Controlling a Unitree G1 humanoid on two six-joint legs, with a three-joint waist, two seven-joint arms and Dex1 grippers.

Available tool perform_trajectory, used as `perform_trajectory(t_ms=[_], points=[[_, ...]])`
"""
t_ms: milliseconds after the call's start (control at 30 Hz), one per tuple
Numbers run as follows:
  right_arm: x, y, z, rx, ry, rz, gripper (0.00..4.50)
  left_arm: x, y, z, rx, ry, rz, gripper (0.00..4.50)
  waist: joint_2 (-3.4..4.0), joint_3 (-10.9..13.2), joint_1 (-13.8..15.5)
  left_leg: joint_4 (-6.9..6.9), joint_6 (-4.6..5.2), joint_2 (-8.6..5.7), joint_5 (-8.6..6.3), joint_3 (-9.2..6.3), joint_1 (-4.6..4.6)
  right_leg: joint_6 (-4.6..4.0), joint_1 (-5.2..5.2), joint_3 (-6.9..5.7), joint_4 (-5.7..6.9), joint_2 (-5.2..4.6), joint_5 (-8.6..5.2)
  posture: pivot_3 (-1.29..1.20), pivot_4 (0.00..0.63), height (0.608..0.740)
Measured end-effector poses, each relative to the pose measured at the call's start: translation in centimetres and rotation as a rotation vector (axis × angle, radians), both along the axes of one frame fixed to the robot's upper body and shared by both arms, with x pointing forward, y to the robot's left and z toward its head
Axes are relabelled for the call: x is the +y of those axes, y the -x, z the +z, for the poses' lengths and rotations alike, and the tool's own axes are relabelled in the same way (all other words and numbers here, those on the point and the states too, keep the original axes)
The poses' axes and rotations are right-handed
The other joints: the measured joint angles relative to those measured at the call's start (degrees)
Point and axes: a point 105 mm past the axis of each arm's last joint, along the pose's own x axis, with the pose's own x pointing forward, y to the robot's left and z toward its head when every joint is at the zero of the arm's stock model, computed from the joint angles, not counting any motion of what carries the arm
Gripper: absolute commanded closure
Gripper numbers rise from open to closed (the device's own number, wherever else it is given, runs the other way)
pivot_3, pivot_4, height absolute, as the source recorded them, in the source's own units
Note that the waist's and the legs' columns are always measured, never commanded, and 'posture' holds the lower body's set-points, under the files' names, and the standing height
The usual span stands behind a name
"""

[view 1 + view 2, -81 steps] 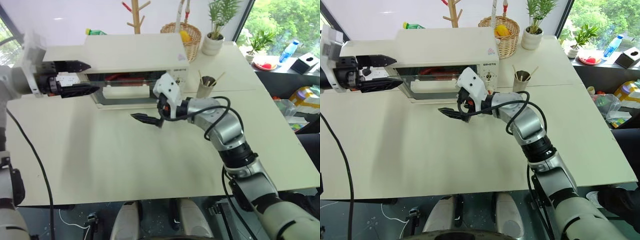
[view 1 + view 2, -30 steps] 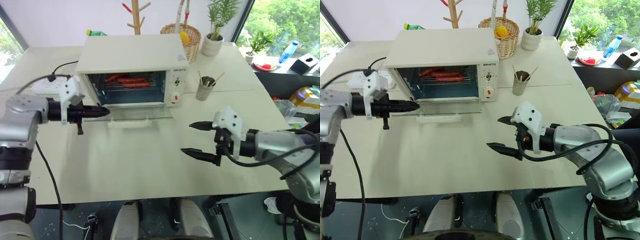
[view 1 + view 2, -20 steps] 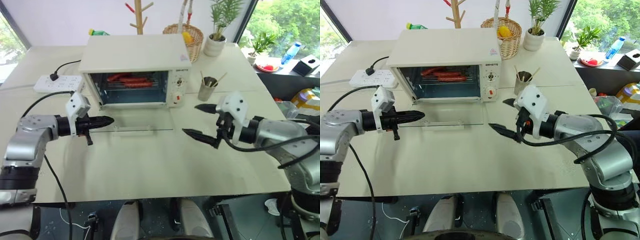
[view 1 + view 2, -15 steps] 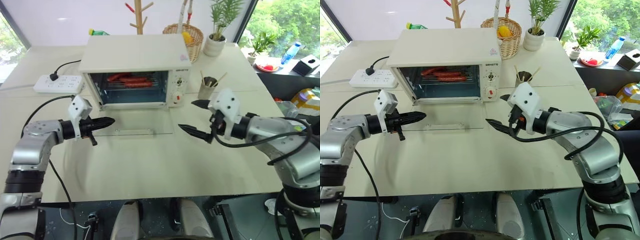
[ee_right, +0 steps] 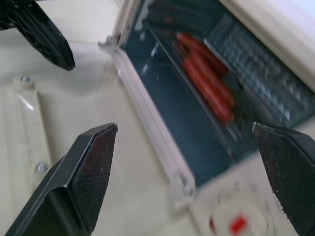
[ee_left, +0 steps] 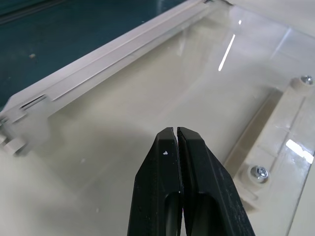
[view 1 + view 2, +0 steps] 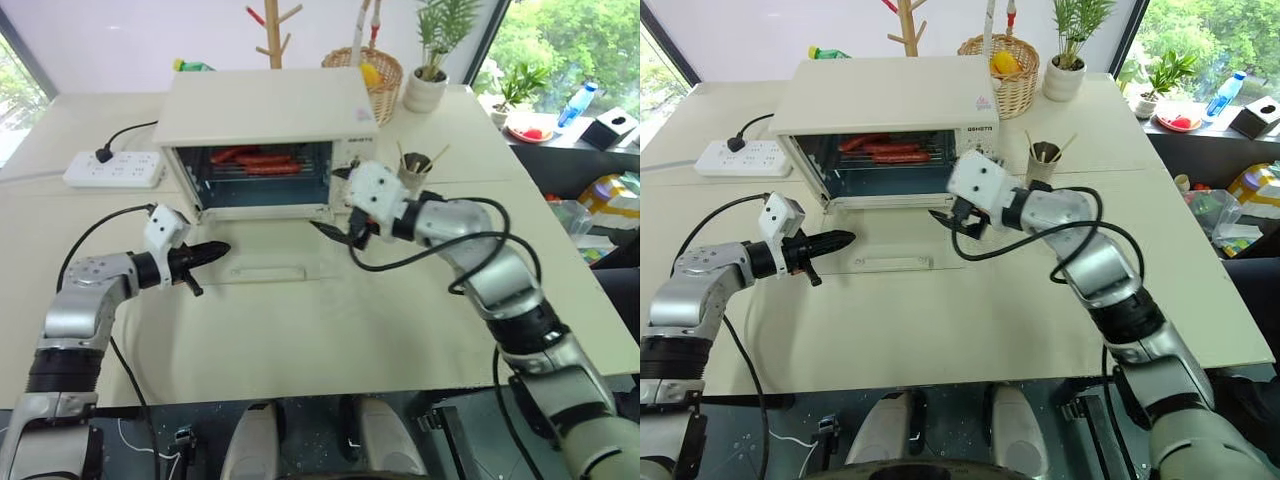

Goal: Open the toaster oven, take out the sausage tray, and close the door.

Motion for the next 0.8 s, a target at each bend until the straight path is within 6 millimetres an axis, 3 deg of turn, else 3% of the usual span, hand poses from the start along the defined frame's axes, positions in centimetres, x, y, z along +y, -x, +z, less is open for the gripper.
perform_trajectory(t_ms=[200, 300, 333, 400, 500, 800], points=[[2.3, -2.7, -0.9, -0.111, 0.079, -0.021, 0.00, 1.8, 2.6, 7.0, -0.060, 0.128, -0.034, 4.40, 0.00, 0.0, -0.2, 0.00, 0.00, 0.00, 0.00, 0.00, -0.02, 0.00, -0.01, 0.00, 0.00, -0.04, 0.00, 0.00, 0.150, 0.740], [3.5, -4.0, -1.0, -0.176, 0.108, -0.036, 0.00, 2.0, 3.9, 9.2, -0.093, 0.152, -0.046, 4.40, 0.02, 0.0, -0.1, -0.02, -0.01, 0.00, 0.00, -0.01, 0.00, 0.00, -0.01, 0.00, 0.00, -0.06, 0.00, 0.00, 0.150, 0.740], [3.7, -4.3, -1.1, -0.184, 0.108, -0.038, 0.00, 2.0, 4.0, 9.4, -0.100, 0.156, -0.045, 4.40, 0.02, 0.0, 0.0, -0.02, -0.01, 0.00, 0.00, -0.02, 0.00, 0.00, 0.00, 0.00, 0.00, -0.06, 0.00, 0.00, 0.150, 0.740], [4.5, -4.8, -1.4, -0.196, 0.107, -0.039, 0.53, 2.1, 4.2, 9.3, -0.095, 0.159, -0.028, 4.50, 0.01, 0.0, 0.0, -0.02, -0.01, -0.01, 0.00, -0.02, 0.00, -0.01, 0.01, 0.00, 0.00, -0.09, 0.00, 0.00, 0.150, 0.740], [5.5, -5.5, -1.9, -0.206, 0.114, -0.040, 1.77, 2.1, 4.3, 9.0, -0.087, 0.155, -0.012, 4.50, 0.01, 0.0, -0.1, -0.02, -0.01, -0.01, 0.00, -0.02, 0.00, -0.01, 0.01, 0.00, 0.00, -0.10, 0.00, 0.00, 0.150, 0.740], [6.3, -6.7, -3.2, -0.219, 0.157, -0.036, 1.77, 1.9, 4.8, 9.0, -0.102, 0.149, 0.011, 4.50, 0.02, 0.0, -0.2, -0.07, -0.02, 0.01, 0.00, -0.03, 0.01, -0.03, -0.01, 0.01, 0.00, -0.11, 0.00, 0.00, 0.150, 0.740]])
